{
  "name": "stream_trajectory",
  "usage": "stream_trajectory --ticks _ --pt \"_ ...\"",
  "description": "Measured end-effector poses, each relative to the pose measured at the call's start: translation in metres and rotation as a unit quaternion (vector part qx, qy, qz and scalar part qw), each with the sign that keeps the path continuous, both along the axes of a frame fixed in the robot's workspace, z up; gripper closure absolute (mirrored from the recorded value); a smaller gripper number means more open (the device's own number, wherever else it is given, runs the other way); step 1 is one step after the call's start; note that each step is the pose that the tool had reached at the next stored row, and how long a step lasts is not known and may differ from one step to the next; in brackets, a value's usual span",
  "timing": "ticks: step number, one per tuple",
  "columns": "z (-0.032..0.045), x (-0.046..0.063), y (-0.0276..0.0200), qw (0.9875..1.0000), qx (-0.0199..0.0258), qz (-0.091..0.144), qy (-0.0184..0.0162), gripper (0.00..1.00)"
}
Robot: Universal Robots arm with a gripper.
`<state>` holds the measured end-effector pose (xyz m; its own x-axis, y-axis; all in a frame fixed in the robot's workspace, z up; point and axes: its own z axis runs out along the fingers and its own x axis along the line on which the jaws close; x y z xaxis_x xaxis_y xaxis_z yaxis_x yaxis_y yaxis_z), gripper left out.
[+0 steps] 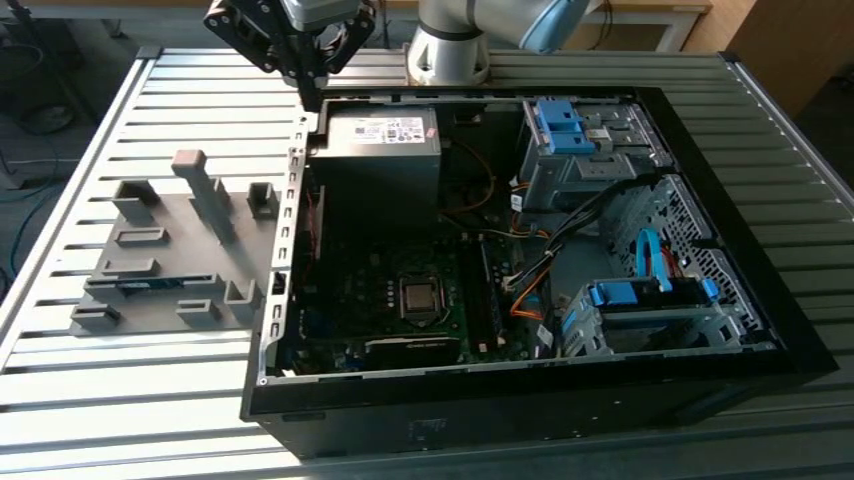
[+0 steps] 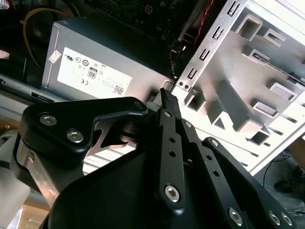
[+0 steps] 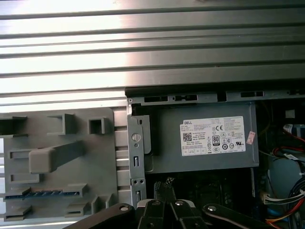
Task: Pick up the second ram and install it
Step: 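Reach for the second ram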
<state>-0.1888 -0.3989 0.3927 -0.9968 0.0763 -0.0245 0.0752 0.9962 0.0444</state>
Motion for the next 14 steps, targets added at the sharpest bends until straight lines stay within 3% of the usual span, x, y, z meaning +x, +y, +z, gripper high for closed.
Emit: stream_trajectory --ticks 14 --pt "0.0 -0.004 0.0 1.0 0.0 0.0 0.0 0.89"
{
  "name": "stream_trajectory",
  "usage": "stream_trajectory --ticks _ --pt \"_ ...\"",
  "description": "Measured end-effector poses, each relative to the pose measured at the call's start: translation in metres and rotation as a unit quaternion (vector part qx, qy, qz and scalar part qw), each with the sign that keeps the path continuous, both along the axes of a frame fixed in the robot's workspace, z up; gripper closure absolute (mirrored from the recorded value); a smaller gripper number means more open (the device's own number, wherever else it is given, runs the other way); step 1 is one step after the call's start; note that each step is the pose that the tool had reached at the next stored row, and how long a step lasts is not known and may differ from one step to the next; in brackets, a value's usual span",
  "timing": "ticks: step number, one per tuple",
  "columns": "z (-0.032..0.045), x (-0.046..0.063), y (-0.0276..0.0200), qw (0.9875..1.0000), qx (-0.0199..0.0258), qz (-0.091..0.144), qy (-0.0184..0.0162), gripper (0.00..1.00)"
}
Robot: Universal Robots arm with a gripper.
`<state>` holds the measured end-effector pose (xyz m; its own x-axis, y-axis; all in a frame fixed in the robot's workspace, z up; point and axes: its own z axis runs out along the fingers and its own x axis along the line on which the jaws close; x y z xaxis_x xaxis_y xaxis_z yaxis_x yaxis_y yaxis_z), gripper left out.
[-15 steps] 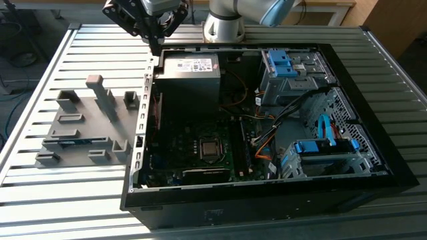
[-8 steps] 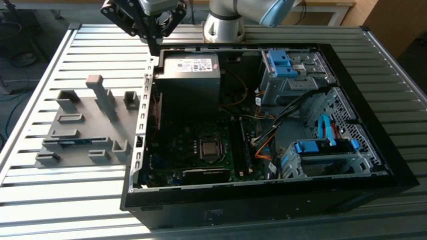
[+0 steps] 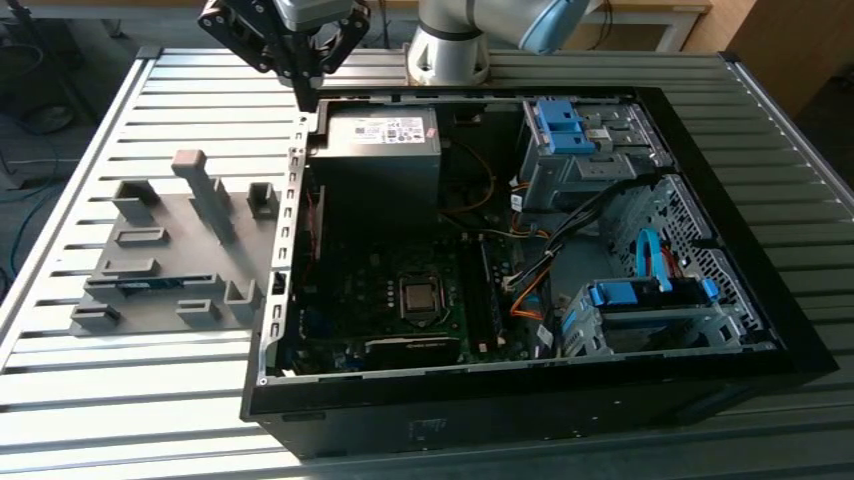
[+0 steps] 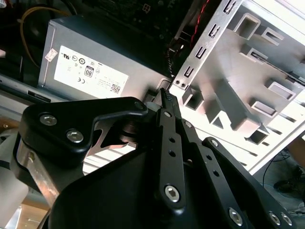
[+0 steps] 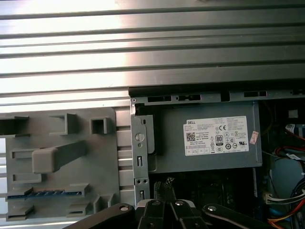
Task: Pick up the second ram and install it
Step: 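Reach for the second ram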
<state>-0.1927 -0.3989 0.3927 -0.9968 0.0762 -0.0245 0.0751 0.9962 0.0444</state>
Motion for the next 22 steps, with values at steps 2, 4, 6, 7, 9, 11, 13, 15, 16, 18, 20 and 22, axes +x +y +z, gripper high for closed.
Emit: stream_trajectory --ticks 2,4,6,7,9,11,13,15,16,18,20,22 --pt "0.0 -0.0004 0.0 1.0 0.0 0.0 0.0 0.89" --pt "0.0 -0.0009 0.0 1.0 0.0 0.0 0.0 0.89" --pt "0.0 -0.0014 0.0 1.0 0.0 0.0 0.0 0.89" --pt "0.0 -0.0017 0.0 1.0 0.0 0.0 0.0 0.89" --pt "-0.0001 -0.0022 0.0 1.0 0.0 0.0 0.0 0.89" --pt "0.0 -0.0028 0.0 1.0 0.0 0.0 0.0 0.89" --pt "-0.0001 -0.0034 0.0 1.0 0.0 0.0 0.0 0.89" --pt "-0.0001 -0.0039 0.0 1.0 0.0 0.0 0.0 0.89" --pt "0.0 -0.0042 0.0 1.0 0.0 0.0 0.0 0.89" --pt "-0.0001 -0.0048 0.0 1.0 0.0 0.0 0.0 0.89" --pt "-0.0001 -0.0054 0.0 1.0 0.0 0.0 0.0 0.89" --pt "-0.0001 -0.0059 0.0 1.0 0.0 0.0 0.0 0.89"
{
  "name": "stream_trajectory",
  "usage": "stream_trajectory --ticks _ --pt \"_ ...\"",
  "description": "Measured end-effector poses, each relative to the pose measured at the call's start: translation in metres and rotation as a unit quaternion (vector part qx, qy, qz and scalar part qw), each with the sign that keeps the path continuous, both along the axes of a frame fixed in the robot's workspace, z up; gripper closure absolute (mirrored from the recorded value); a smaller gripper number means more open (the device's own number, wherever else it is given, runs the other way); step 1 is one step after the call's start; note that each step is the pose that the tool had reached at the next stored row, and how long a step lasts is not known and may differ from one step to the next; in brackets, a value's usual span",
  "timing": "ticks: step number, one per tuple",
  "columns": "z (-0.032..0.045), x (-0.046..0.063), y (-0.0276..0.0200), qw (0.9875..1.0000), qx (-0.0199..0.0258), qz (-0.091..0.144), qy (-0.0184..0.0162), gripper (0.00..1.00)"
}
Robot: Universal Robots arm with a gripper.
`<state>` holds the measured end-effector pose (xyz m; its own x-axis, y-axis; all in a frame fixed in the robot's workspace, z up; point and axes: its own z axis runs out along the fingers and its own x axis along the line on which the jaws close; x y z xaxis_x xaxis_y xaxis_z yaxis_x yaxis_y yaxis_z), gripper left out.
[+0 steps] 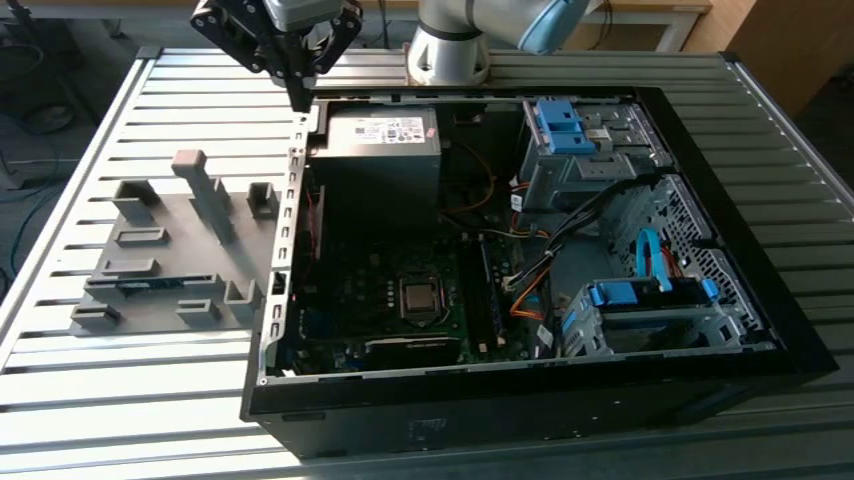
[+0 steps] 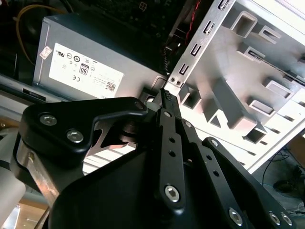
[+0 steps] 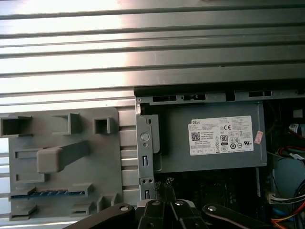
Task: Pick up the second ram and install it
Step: 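Reach for the second ram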
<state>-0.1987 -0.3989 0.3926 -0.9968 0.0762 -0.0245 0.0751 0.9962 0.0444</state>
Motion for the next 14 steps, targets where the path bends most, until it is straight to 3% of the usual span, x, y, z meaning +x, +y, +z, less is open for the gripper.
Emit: stream_trajectory --ticks 14 --pt "-0.0001 -0.0032 0.0 1.0 0.0 0.0 0.0 0.89"
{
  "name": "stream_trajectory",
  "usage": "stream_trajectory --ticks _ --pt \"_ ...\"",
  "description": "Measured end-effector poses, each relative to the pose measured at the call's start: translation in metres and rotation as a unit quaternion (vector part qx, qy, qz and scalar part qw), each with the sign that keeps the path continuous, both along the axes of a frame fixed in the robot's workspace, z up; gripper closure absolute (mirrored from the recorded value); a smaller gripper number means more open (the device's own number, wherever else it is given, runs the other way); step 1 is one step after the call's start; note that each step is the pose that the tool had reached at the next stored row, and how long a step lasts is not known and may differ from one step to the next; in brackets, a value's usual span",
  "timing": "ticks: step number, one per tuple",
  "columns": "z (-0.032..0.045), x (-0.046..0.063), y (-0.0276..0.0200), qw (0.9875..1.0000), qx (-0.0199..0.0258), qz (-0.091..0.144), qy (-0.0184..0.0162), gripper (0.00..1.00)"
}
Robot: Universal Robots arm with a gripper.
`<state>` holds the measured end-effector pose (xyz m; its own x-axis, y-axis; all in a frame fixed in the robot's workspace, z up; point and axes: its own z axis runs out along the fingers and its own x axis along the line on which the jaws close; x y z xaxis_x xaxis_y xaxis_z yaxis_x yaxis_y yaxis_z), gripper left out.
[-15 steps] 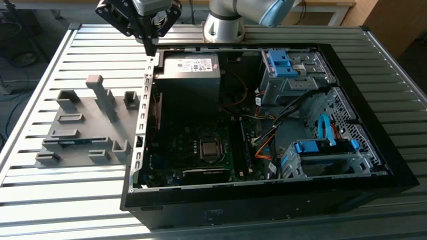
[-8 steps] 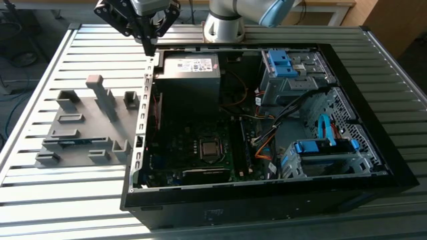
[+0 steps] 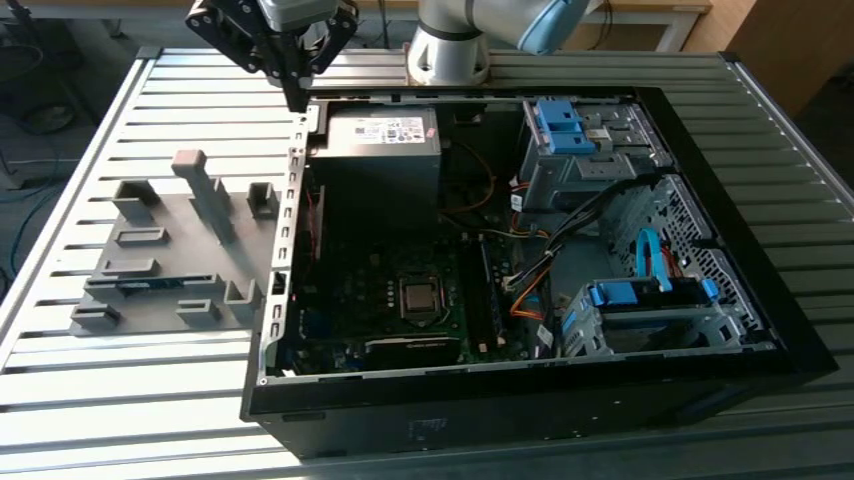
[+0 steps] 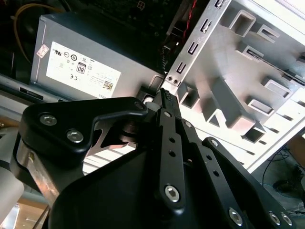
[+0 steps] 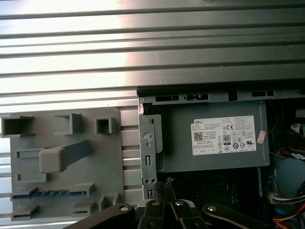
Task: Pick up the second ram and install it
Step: 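Reach for the second ram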
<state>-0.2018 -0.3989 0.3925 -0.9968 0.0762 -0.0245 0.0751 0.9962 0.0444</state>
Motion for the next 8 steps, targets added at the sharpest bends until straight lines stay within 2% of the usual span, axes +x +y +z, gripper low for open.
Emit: stream_trajectory --ticks 8 --pt "-0.0001 -0.0018 0.0 1.0 0.0 0.0 0.0 0.89"
